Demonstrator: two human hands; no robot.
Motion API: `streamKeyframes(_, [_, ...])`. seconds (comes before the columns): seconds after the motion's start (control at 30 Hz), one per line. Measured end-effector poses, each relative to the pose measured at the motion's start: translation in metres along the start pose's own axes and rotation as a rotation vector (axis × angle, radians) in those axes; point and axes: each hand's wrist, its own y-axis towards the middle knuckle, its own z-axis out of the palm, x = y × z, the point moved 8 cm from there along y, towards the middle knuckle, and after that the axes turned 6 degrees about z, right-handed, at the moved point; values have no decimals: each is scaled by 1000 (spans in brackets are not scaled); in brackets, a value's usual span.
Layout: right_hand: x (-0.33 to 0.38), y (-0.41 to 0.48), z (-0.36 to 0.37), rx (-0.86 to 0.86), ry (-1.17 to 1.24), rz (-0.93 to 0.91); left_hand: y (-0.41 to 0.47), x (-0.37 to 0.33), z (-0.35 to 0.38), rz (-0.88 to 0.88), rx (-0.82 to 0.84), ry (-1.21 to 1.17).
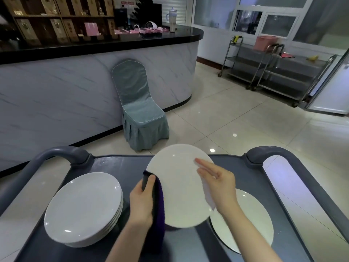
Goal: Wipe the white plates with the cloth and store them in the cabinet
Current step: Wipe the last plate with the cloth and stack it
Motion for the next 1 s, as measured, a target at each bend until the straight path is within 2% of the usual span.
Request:
streamKeyframes(0.1, [-29, -28, 16, -325, 223, 108, -22, 22, 3, -123, -289, -154])
streamKeyframes(0.17, [-36, -44, 25, -380, 165, 126, -32, 18, 5, -121, -345, -192])
streamKeyframes(0.3, [-30, -27, 21, -48, 42, 35, -8, -7, -14, 36, -252, -59])
streamKeyframes(0.37, [-13, -8, 4, 49, -8, -42, 7, -19, -19, 106, -143, 17])
streamKeyframes(0.5, [15, 14, 11, 369, -488, -149, 19, -47, -6, 264, 164, 292])
streamKeyframes(0.57, [20, 14, 18, 453, -570, -182, 22, -55, 4, 292, 277, 385])
streamKeyframes(0.63, [22, 14, 21, 451, -534, -217, 22, -52, 12, 258, 346, 405])
streamKeyframes(0.73, [19, 14, 19, 361, -397, -202, 18, -41, 15, 214, 331, 368])
streamKeyframes(0.83, [9, 14, 10, 222, -262, -135, 19, -24, 2, 144, 180, 232])
streamKeyframes(0.93, [-7, 1, 2, -84, 4, -11, 4, 9, -4, -41, -39, -24])
streamKeyframes(1.0, [-23, -20, 9, -289, 163, 98, -12, 27, -3, -113, -218, -102])
